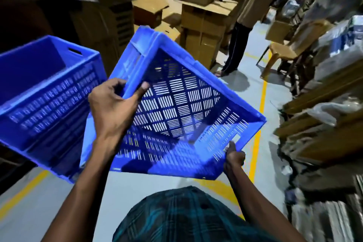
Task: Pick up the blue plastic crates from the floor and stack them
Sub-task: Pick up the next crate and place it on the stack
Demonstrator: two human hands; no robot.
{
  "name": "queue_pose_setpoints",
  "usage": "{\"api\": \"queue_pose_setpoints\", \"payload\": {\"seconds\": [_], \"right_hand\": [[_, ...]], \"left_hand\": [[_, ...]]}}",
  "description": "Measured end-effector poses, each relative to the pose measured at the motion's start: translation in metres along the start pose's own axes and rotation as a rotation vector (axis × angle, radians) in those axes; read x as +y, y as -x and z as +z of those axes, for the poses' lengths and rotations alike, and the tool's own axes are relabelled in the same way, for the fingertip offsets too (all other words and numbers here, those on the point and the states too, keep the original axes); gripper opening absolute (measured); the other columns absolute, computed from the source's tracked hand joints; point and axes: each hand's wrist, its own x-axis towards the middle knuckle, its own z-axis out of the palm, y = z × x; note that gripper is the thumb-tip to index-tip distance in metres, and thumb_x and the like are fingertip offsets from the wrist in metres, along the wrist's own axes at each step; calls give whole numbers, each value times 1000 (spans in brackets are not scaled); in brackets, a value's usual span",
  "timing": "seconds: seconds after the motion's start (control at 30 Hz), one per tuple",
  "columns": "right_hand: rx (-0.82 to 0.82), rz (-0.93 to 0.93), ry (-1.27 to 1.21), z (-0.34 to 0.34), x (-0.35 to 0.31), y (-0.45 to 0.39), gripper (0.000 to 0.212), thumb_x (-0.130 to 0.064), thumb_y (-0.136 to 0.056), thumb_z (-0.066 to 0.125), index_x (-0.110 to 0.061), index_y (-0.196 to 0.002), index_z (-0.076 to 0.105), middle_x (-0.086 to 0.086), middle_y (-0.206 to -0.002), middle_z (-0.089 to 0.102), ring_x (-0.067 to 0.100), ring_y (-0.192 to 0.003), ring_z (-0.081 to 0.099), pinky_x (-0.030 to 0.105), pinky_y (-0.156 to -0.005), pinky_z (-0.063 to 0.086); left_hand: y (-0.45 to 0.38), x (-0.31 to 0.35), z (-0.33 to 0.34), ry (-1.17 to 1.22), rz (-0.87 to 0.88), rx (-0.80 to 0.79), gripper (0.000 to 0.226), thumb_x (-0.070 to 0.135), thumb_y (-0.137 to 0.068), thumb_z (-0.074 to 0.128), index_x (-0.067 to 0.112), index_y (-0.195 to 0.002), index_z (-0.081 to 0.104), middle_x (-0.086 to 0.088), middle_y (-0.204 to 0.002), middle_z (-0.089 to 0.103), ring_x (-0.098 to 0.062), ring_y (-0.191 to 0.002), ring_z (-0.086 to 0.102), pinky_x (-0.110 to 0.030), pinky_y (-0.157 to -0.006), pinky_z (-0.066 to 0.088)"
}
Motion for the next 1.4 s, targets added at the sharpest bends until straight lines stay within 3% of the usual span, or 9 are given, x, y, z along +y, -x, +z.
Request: {"api": "queue_pose_setpoints", "payload": {"seconds": [0.13,0.33,0.4,0.53,0.77,1.0,1.13,1.3,1.4], "right_hand": [[-57,-64,0,66,-21,22,55,-56,-76,67,-7,-101,60,18,-98,70,28,-85,65,39,-80,52],[-192,-158,-12,178,-29,60,51,-66,-68,66,-16,-79,56,13,-86,71,26,-71,63,43,-72,56],[-244,-200,-5,217,-36,74,48,-64,-66,67,-18,-71,51,9,-80,69,22,-65,58,46,-71,57],[-357,-291,55,283,-64,95,50,-65,-66,67,-18,-67,47,5,-74,65,22,-63,55,44,-68,55],[-695,-426,175,386,-106,106,52,-65,-61,67,-16,-68,49,4,-67,57,20,-60,50,44,-61,49],[-920,-625,222,450,-160,114,52,-65,-67,63,-18,-88,60,7,-83,68,22,-72,61,47,-75,54],[-1065,-789,236,473,-200,134,33,-41,-86,67,-11,-95,59,5,-83,62,18,-70,56,27,-67,47],[-1104,-947,231,512,-229,169,30,-40,-87,67,-12,-94,62,8,-86,65,23,-79,60,33,-72,46],[-1083,-993,312,535,-240,194,29,-40,-88,65,-12,-98,62,6,-86,63,28,-85,61,32,-72,41]], "left_hand": [[-37,-34,-33,-34,-66,98,39,54,-74,72,15,-74,68,-13,-65,64,-9,-54,41,-26,-48,34],[-75,-82,-99,-67,-121,311,33,50,-78,71,17,-75,67,-7,-63,57,-6,-55,43,-29,-52,35],[-83,-91,-118,-72,-141,395,27,42,-82,73,16,-75,67,-3,-59,54,4,-48,38,-24,-48,33],[-88,-112,-141,-100,-195,579,31,38,-84,73,10,-74,66,11,-51,49,6,-42,36,-13,-43,25],[-84,-138,-138,-140,-263,891,40,47,-83,71,17,-61,56,16,-44,48,4,-42,33,-19,-43,24],[-74,-145,-108,-233,-351,1113,59,64,-78,67,11,-59,49,2,-55,40,-12,-57,31,-32,-49,24],[-75,-150,-105,-287,-383,1181,69,68,-78,64,3,-60,48,-11,-58,42,-16,-58,34,-39,-43,31],[-105,-163,-131,-270,-482,1235,81,79,-70,62,-1,-64,48,-14,-58,42,-20,-56,36,-46,-43,40],[-138,-172,-150,-162,-517,1222,67,71,-70,67,9,-57,49,-9,-54,45,-16,-50,37,-33,-42,32]]}}
